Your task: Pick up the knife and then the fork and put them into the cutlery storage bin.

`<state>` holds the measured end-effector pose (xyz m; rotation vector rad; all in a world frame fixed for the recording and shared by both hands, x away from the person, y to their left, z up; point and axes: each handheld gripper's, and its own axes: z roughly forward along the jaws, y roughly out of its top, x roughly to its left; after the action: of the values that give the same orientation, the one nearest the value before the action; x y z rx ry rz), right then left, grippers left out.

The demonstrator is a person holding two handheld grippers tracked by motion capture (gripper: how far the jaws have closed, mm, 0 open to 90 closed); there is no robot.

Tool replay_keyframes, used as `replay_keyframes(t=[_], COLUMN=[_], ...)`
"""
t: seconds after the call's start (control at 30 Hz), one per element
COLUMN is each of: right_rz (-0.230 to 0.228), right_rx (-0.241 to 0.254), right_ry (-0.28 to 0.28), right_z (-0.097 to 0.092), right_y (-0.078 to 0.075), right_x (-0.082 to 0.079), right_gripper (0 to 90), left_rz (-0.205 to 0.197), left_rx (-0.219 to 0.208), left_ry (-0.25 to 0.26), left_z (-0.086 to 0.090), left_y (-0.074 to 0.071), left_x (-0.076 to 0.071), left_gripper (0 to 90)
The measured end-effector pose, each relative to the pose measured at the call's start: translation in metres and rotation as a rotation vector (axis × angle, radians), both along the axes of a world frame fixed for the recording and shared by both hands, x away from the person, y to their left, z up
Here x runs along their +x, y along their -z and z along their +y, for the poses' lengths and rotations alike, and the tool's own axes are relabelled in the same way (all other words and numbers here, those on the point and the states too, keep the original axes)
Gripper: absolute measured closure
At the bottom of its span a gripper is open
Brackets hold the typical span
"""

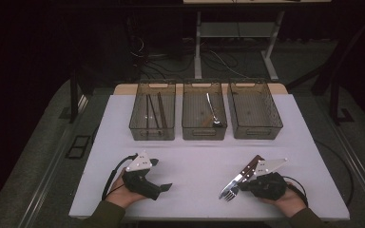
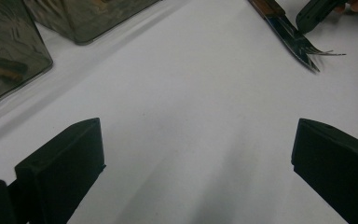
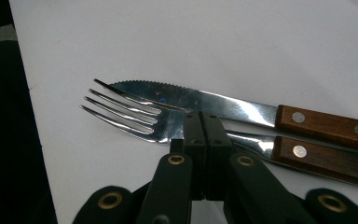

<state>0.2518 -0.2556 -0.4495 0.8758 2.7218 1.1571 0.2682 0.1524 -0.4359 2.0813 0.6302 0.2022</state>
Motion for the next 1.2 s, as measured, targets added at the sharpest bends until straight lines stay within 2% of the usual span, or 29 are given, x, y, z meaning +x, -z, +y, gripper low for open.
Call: replay_keyframes(t=[0.83,1.2], right_rz=[-0.016,-0.040], right_rx=[-0.008,-0.015], right_ry=[0.007,0.014], right_z=[0.011,0.017], right_y=[0.000,-0.001], right_x=[0.009,0.015], right_gripper=[89.4,89.4], left_rz=[0.001,0.002], left_rx=[0.003,0.005], left_ry=[-0.002,-0.004], left_z=[-0.001,-0.001], left_y=[0.000,0.000], left_x=[0.000,0.000], left_gripper=[1.1,1.1])
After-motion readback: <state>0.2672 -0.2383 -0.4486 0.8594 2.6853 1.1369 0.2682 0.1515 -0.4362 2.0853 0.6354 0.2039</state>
